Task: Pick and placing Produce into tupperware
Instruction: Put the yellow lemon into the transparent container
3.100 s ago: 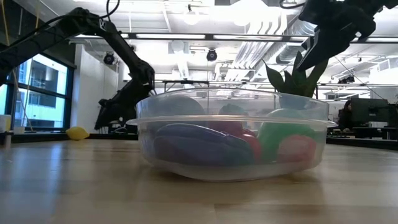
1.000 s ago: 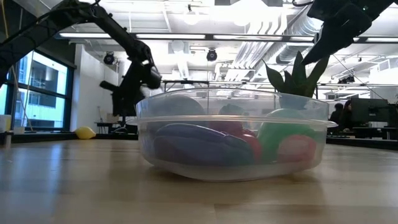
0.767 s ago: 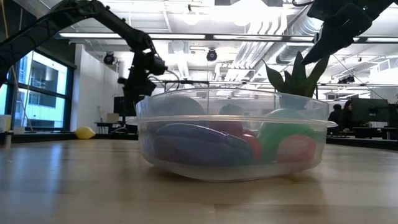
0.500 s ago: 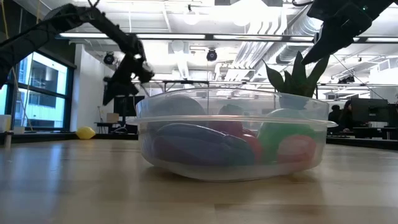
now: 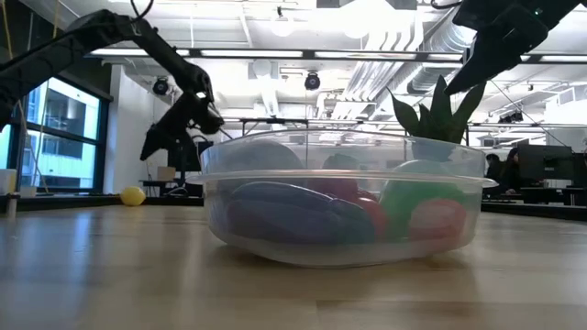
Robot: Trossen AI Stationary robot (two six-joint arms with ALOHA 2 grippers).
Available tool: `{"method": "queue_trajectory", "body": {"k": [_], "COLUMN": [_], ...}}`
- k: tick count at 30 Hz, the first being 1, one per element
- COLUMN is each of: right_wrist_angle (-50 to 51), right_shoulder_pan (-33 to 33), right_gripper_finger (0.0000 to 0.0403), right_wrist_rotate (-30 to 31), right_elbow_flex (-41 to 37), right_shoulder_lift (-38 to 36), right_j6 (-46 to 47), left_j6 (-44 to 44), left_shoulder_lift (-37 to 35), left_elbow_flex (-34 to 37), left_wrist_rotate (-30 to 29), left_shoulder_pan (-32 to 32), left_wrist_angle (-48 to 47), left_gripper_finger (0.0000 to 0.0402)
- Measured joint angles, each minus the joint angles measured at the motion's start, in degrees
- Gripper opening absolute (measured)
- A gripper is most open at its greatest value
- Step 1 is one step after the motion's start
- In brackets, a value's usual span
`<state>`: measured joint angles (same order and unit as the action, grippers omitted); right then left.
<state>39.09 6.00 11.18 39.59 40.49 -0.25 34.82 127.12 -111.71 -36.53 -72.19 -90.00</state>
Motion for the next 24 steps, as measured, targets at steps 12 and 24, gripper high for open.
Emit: {"method": "queue_trajectory", "body": {"k": [12, 24], "right_wrist_angle": [0.05, 0.09], "right_shoulder_pan": [0.00, 0.00], "right_gripper_finger": [0.0026, 0.0026], "right_wrist_rotate": [0.07, 0.02], "right_elbow_flex": [-0.01, -0.02], "right_shoulder_lift": [0.00, 0.00], "right_j6": [0.00, -0.01], "left_j6": [9.62, 11.98], "left_shoulder_lift": [1.08, 1.41], "left_elbow_flex": [7.42, 7.42], "left_wrist_rotate": [-7.96, 0.62], "left_shoulder_pan": [4.43, 7.75], "left_wrist_angle": [-0.01, -0.01], "left_gripper_finger": [0.0000, 0.0001]}}
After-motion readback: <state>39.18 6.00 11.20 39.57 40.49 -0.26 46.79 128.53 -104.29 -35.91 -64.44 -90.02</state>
